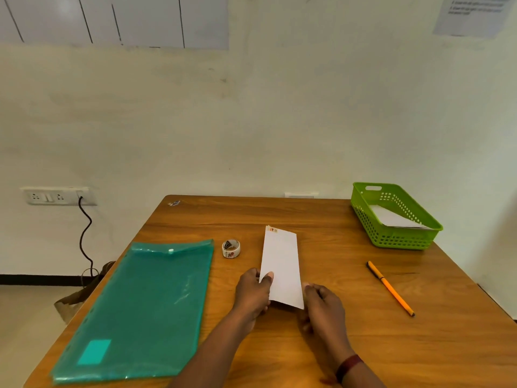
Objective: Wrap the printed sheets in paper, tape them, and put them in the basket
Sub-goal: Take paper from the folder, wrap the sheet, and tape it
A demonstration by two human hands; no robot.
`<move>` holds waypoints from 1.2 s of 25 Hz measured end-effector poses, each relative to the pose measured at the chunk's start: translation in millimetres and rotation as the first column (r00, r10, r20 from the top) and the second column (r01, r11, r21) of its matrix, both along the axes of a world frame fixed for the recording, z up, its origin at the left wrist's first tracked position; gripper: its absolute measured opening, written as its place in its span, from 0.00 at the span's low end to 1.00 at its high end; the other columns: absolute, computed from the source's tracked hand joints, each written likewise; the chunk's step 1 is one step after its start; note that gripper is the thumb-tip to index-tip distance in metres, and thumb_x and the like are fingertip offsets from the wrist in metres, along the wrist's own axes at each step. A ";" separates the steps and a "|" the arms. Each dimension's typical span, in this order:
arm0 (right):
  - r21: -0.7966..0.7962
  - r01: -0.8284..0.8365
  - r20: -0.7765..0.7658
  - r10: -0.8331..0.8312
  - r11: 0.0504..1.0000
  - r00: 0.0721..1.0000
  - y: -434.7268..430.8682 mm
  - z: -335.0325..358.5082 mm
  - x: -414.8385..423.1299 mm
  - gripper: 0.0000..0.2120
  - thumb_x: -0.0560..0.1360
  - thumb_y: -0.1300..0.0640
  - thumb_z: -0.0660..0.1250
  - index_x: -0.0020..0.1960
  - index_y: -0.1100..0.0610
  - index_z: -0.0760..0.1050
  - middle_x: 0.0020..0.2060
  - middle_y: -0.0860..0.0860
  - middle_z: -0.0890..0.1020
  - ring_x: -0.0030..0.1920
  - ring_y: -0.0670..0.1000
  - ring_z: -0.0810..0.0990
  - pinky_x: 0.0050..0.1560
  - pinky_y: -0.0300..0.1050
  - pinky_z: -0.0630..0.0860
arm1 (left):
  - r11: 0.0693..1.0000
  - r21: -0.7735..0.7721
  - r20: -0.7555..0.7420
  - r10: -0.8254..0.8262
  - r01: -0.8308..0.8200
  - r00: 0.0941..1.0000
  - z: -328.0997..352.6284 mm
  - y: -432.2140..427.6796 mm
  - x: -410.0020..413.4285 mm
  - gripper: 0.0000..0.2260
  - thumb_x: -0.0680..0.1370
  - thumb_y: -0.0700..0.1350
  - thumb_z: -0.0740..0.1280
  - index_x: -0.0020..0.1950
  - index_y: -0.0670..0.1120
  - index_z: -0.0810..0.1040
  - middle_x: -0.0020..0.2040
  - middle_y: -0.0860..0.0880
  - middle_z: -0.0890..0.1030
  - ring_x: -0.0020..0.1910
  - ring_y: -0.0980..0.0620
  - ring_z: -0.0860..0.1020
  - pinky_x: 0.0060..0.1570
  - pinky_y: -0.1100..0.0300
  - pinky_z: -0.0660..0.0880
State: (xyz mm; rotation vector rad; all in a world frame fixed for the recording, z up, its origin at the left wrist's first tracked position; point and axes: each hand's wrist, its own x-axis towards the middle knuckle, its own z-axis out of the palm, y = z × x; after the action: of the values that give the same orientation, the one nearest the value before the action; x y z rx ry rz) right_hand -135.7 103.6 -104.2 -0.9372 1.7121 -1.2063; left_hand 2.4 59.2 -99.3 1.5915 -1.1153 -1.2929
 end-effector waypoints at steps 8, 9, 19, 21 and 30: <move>-0.087 -0.013 -0.133 0.001 0.996 0.991 -23.0 9.5 -20.5 0.09 0.82 0.56 0.60 0.52 0.56 0.78 0.40 0.53 0.82 0.34 0.50 0.78 0.29 0.42 0.71 | 0.994 -0.030 -0.105 -0.109 0.107 0.988 15.6 2.0 -22.1 0.14 0.80 0.48 0.67 0.64 0.48 0.71 0.52 0.47 0.81 0.37 0.50 0.80 0.33 0.61 0.76; -0.108 -0.009 -0.187 -0.011 0.994 0.982 -27.8 10.0 -28.7 0.09 0.82 0.56 0.60 0.53 0.56 0.79 0.42 0.51 0.83 0.37 0.50 0.79 0.32 0.43 0.72 | 0.988 -0.007 -0.170 -0.151 0.152 0.974 18.8 -0.3 -22.3 0.16 0.79 0.45 0.68 0.66 0.46 0.71 0.53 0.44 0.81 0.35 0.50 0.80 0.34 0.59 0.77; -0.255 0.099 -0.367 -0.191 0.962 0.910 -52.1 45.2 -120.6 0.12 0.81 0.51 0.63 0.56 0.55 0.82 0.44 0.48 0.84 0.44 0.49 0.81 0.39 0.48 0.76 | 0.962 -0.052 -0.382 -0.267 0.268 0.885 61.0 -34.4 -95.9 0.25 0.73 0.33 0.74 0.68 0.38 0.71 0.56 0.41 0.80 0.51 0.45 0.82 0.39 0.59 0.81; -0.278 0.136 -0.380 -0.239 0.951 0.894 -55.6 59.9 -143.6 0.12 0.80 0.50 0.64 0.54 0.55 0.82 0.44 0.49 0.84 0.44 0.49 0.81 0.41 0.48 0.76 | 0.944 -0.084 -0.379 -0.325 0.318 0.866 70.3 -43.6 -118.6 0.25 0.73 0.32 0.73 0.68 0.38 0.71 0.53 0.42 0.80 0.50 0.46 0.82 0.40 0.59 0.81; -0.257 0.306 -0.306 -0.377 0.917 0.874 -85.8 93.5 -229.6 0.12 0.80 0.51 0.64 0.47 0.58 0.81 0.36 0.51 0.80 0.37 0.51 0.77 0.36 0.46 0.71 | 0.921 -0.072 -0.353 -0.382 0.382 0.854 99.8 -93.3 -214.6 0.23 0.71 0.30 0.74 0.64 0.36 0.71 0.62 0.40 0.76 0.53 0.41 0.81 0.35 0.62 0.81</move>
State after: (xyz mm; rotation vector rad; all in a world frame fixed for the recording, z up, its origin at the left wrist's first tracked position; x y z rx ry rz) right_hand -365.3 17.8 -10.7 -1.0452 2.1387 -1.5402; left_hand -212.1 -34.2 0.5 1.0930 -1.2263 -1.7641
